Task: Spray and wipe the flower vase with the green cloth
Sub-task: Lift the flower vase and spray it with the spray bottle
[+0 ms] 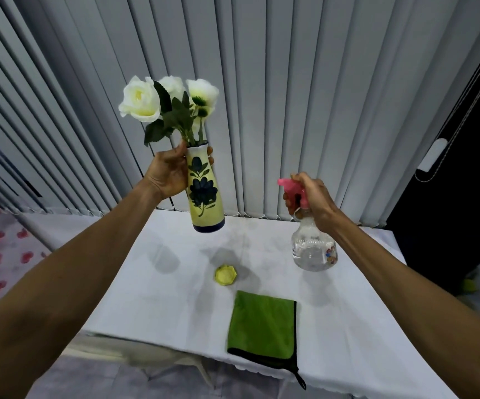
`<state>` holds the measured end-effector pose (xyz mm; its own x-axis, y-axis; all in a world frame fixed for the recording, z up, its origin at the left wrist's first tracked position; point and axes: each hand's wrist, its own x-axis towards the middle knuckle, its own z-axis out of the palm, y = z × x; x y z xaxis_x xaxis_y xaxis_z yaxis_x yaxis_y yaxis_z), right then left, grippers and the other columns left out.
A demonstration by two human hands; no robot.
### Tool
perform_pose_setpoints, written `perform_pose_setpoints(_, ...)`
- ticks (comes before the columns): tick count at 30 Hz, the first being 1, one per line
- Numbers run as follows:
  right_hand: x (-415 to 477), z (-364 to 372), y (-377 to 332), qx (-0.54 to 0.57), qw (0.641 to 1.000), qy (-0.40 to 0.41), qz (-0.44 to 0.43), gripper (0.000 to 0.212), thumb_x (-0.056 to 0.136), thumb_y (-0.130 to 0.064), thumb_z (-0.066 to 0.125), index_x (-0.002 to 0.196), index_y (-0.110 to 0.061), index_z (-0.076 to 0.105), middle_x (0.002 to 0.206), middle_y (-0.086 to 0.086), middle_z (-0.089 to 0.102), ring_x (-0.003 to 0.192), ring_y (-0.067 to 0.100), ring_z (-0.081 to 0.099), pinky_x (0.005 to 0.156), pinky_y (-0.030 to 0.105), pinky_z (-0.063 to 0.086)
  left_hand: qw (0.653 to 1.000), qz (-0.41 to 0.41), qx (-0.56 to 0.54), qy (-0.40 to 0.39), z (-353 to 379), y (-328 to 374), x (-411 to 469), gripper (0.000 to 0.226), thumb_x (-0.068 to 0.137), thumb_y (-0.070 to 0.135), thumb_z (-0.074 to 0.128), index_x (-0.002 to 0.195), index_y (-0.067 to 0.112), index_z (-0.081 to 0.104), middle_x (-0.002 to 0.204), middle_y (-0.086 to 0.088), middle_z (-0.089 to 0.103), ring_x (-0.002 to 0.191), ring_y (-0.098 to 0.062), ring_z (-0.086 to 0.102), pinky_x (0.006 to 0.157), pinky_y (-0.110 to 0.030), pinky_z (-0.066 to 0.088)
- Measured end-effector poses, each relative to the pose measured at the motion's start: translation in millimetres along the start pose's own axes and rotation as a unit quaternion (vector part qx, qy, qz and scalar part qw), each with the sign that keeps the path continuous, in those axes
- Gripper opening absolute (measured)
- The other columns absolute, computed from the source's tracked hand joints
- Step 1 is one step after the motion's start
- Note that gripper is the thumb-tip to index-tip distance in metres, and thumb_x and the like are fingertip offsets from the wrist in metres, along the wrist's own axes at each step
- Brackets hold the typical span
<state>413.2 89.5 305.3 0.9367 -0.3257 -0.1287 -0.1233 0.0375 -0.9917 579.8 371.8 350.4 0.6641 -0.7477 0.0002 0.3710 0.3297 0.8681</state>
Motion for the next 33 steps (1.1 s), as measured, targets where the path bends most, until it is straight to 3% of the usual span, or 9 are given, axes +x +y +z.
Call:
perform_pose_setpoints(8,-1,-13,32,-0.007,1.0,-0.018,0.021,0.041,0.087,-0.045,0.052,0.094,-0.02,0.083,0.069,0.011,0.071,0.052,0.023,0.062,0.044,0.023,0.036,1.0,-0.002,0.002,0.005,7,-4,0,0.069,0.071,0.037,0.084,0.127,0.008,0.057,0.114,-0.009,0.068,0.107,-0.028,0.06,0.097,-0.041,0.05)
perform_pose_setpoints(14,-7,-30,63,-0.018,0.999,0.048,0.014,0.047,0.086,-0.058,0.062,0.092,-0.015,0.081,0.069,0.008,0.07,0.055,0.019,0.061,0.045,0.025,0.039,1.0,-0.009,-0.008,-0.013,9,-19,-6,0.068,0.074,0.039,0.081,0.129,0.008,0.054,0.115,-0.008,0.068,0.107,-0.027,0.06,0.099,-0.04,0.048)
perform_pose_setpoints(19,-20,-57,124,-0.091,0.994,0.068,-0.008,0.025,0.086,-0.043,0.075,0.105,-0.027,0.073,0.088,-0.005,0.072,0.076,0.009,0.066,0.065,0.031,0.052,0.999,-0.033,-0.005,-0.026,12,-47,-15,0.07,0.072,0.038,0.083,0.129,0.008,0.054,0.114,-0.007,0.068,0.106,-0.026,0.061,0.098,-0.04,0.049)
perform_pose_setpoints(21,-25,-65,152,-0.13,0.985,0.108,-0.019,0.016,0.087,-0.044,0.074,0.09,-0.029,0.075,0.075,-0.006,0.068,0.069,0.003,0.06,0.071,0.025,0.047,0.999,-0.038,-0.01,-0.015,14,-58,-19,0.072,0.071,0.038,0.084,0.129,0.008,0.055,0.113,-0.008,0.069,0.106,-0.026,0.062,0.099,-0.04,0.05)
perform_pose_setpoints(23,-27,-69,185,-0.175,0.968,0.178,-0.029,0.023,0.083,-0.052,0.074,0.068,-0.034,0.072,0.069,0.008,0.056,0.068,0.008,0.055,0.072,0.027,0.045,0.999,-0.044,-0.014,-0.001,17,-70,-25,0.077,0.067,0.038,0.087,0.129,0.006,0.054,0.112,-0.008,0.07,0.105,-0.027,0.063,0.099,-0.04,0.05)
perform_pose_setpoints(25,-31,-72,213,-0.232,0.939,0.253,0.003,0.028,0.082,-0.06,0.07,0.073,-0.035,0.075,0.081,0.012,0.057,0.079,0.019,0.063,0.078,0.031,0.048,0.999,-0.047,-0.012,0.011,20,-82,-30,0.083,0.062,0.037,0.09,0.129,0.004,0.053,0.112,-0.01,0.071,0.104,-0.028,0.063,0.1,-0.041,0.048)
perform_pose_setpoints(27,-35,-78,234,-0.285,0.908,0.304,0.03,0.045,0.084,-0.065,0.066,0.086,-0.022,0.079,0.081,0.017,0.06,0.082,0.033,0.068,0.078,0.035,0.049,0.999,-0.045,-0.014,0.027,21,-92,-34,0.089,0.059,0.036,0.092,0.13,0.001,0.051,0.113,-0.012,0.071,0.104,-0.029,0.064,0.1,-0.042,0.048)
perform_pose_setpoints(31,-46,-96,258,-0.299,0.895,0.327,0.05,0.063,0.085,-0.063,0.066,0.063,-0.005,0.06,0.057,0.007,0.049,0.067,0.037,0.064,0.072,0.032,0.041,0.998,-0.041,-0.019,0.042,22,-105,-39,0.088,0.064,0.034,0.09,0.133,-0.001,0.048,0.116,-0.014,0.07,0.106,-0.031,0.065,0.099,-0.042,0.049)
perform_pose_setpoints(33,-50,-102,270,-0.317,0.891,0.322,0.043,0.061,0.087,-0.057,0.068,0.065,0.0,0.061,0.061,0.012,0.054,0.071,0.04,0.065,0.071,0.034,0.043,0.998,-0.039,-0.019,0.046,23,-110,-42,0.084,0.067,0.034,0.088,0.133,-0.001,0.049,0.116,-0.014,0.07,0.105,-0.032,0.065,0.099,-0.043,0.049)
